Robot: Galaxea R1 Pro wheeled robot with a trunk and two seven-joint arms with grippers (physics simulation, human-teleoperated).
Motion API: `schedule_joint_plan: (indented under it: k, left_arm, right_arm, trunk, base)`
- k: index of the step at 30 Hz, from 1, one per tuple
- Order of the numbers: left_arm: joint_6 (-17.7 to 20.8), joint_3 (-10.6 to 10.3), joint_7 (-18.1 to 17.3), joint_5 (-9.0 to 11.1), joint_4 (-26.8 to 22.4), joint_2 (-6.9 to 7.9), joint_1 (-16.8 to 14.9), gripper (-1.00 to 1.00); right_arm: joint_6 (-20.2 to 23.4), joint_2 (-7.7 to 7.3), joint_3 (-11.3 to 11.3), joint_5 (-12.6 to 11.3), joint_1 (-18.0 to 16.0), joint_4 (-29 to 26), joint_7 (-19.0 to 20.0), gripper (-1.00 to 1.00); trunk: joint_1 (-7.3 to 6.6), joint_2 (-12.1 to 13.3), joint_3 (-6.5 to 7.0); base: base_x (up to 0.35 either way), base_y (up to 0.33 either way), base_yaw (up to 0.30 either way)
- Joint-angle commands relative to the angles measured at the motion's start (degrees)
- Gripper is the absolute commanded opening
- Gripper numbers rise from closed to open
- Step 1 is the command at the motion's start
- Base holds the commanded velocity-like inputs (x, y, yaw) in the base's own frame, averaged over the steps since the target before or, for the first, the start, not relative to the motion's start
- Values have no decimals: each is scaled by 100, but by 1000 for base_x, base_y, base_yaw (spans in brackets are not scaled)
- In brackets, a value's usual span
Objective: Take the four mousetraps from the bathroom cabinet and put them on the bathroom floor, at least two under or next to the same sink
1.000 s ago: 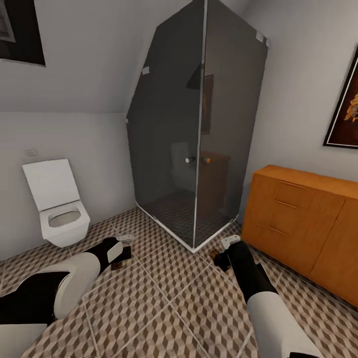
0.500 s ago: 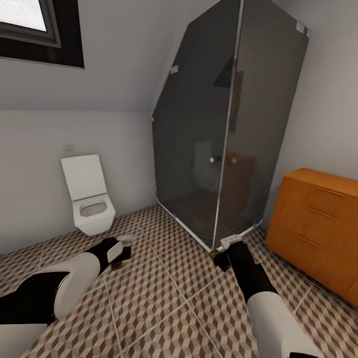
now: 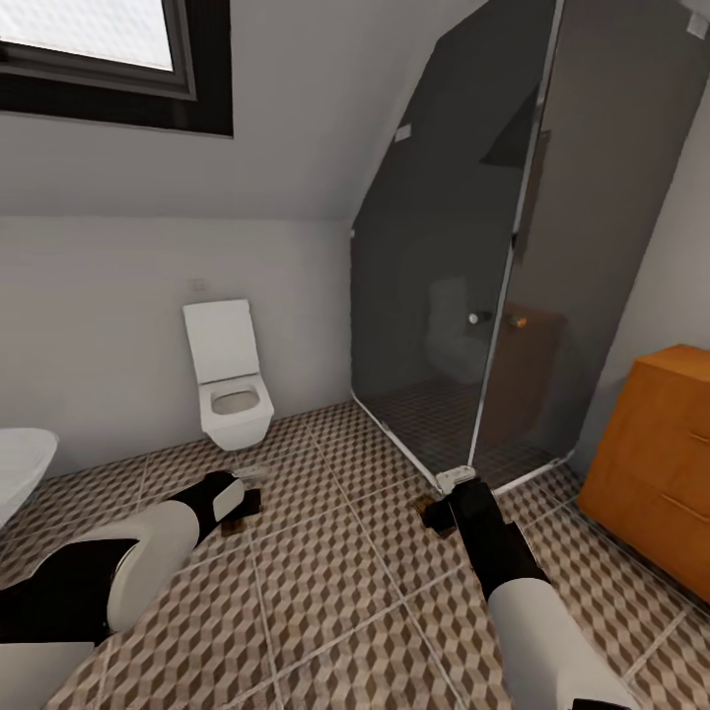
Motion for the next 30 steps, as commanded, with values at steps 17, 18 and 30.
schedule_joint_plan:
  k: [17, 18, 30]
  left_arm:
    - [17, 18, 30, 19, -2, -11, -5, -100]
    - [17, 18, 30, 20, -2, -11, -5, -100]
    - [17, 18, 28, 26, -3, -9, -5, -100]
  right_arm:
    - [8, 7, -20, 63, -3, -3, 26, -100]
    - [8, 7, -20, 63, -3, -2, 26, -100]
    - [4, 7, -20, 58, -3, 0, 26, -100]
  trunk:
    - [0, -4, -66]
    - [0, -4, -69]
    - [0, -4, -107]
  base:
    - [0, 0, 300]
    - [0, 0, 300]
    - [6, 0, 266]
